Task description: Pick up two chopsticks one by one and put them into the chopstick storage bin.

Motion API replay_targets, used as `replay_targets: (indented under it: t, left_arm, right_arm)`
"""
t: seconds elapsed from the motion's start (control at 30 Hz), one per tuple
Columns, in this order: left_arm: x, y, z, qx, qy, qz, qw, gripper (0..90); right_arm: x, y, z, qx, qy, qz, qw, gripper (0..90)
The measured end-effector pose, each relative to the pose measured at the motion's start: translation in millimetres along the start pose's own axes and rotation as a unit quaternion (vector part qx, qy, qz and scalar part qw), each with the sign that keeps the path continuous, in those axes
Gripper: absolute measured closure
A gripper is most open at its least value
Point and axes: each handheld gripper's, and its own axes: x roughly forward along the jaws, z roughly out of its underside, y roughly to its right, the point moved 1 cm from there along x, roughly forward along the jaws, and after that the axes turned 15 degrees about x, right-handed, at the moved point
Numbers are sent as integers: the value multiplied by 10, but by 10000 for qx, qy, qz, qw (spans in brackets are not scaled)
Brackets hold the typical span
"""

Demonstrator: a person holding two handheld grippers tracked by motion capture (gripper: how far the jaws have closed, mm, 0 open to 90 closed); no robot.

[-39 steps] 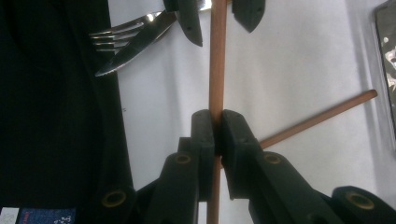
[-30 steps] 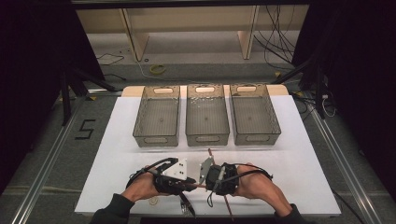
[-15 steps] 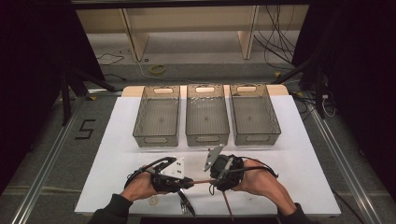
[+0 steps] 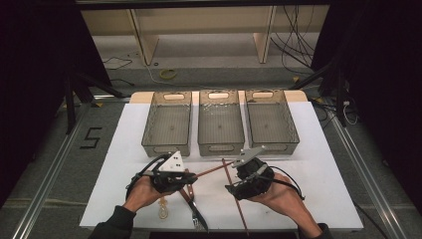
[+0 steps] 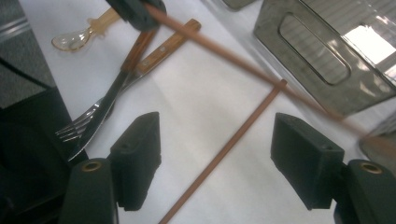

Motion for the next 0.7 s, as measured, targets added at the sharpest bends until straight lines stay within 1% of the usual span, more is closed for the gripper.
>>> replay_targets:
  t: [0.07, 0.13, 0.2, 0.27, 0.33, 0.37, 0.43, 0.5, 0.6, 0.63, 0.7]
  left_arm:
    - [-37, -28, -3, -120, 70, -131, 9998, 824]
    - [-70, -62, -4, -254, 124, -276, 9992, 823]
    - [-108, -104, -1, -401, 178, -421, 9981, 823]
    - [-154, -152, 7, -530, 221, -557, 9968, 823]
    - [-201, -207, 19, -639, 247, -708, 9951, 823]
    - [-225, -240, 29, -699, 257, -762, 9943, 823]
    - [-274, -316, 51, -823, 267, -919, 9920, 823]
    - [-304, -377, 69, -907, 271, -1023, 9902, 823]
    - [-337, -489, 100, -1082, 285, -1204, 9864, 823]
    - [-342, -512, 104, -1108, 263, -1244, 9857, 823]
    - [-358, -580, 120, -1219, 279, -1352, 9829, 823]
  right_arm:
    - [17, 34, 53, 110, 37, -12, 9999, 316]
    - [63, 82, 121, 257, -2, 81, 9996, 313]
    - [83, 98, 140, 261, -39, 86, 9996, 312]
    - [124, 121, 174, 335, -116, 111, 9993, 306]
    - [152, 135, 198, 371, -163, 100, 9991, 296]
    - [166, 141, 208, 422, -173, 134, 9989, 290]
    - [189, 161, 229, 465, -239, 142, 9985, 285]
    - [204, 172, 244, 578, -271, 172, 9978, 280]
    - [212, 189, 265, 627, -329, 143, 9974, 274]
    - [214, 194, 275, 624, -332, 142, 9974, 273]
    - [214, 196, 291, 639, -348, 190, 9972, 271]
